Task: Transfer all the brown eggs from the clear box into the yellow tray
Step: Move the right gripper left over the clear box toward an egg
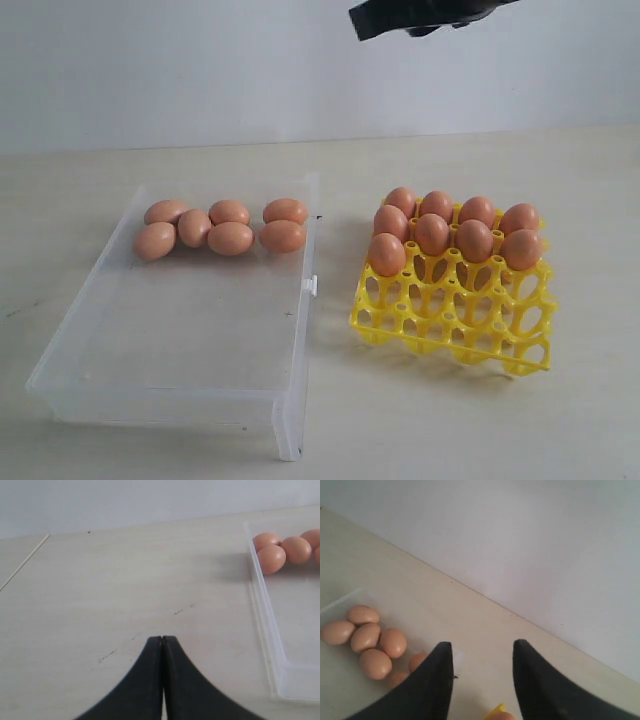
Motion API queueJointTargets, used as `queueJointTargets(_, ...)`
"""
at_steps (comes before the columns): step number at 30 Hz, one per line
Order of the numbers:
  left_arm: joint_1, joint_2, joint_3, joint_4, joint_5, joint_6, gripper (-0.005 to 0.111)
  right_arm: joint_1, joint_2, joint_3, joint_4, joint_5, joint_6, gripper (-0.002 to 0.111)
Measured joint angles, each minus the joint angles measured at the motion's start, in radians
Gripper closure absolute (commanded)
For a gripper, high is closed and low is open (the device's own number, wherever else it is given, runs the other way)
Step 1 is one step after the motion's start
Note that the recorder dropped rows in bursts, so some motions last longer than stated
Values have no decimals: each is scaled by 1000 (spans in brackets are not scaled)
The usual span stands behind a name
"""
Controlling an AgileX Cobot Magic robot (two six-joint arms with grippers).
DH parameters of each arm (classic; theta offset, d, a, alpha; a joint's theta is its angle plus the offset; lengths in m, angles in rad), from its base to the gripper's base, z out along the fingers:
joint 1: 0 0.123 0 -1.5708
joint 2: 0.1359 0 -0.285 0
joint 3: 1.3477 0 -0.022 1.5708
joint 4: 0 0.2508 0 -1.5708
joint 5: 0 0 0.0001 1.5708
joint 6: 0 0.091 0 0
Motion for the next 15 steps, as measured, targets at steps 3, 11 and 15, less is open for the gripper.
queueJointTargets(3,0,0,0,0,0,0,107,33,58,-43,0,1,-9,52)
queueJointTargets(11,0,0,0,0,0,0,107,139,254,-186,0,44,-105,49)
queueJointTargets(15,0,0,0,0,0,0,107,172,369,-265,2,78,-127,49)
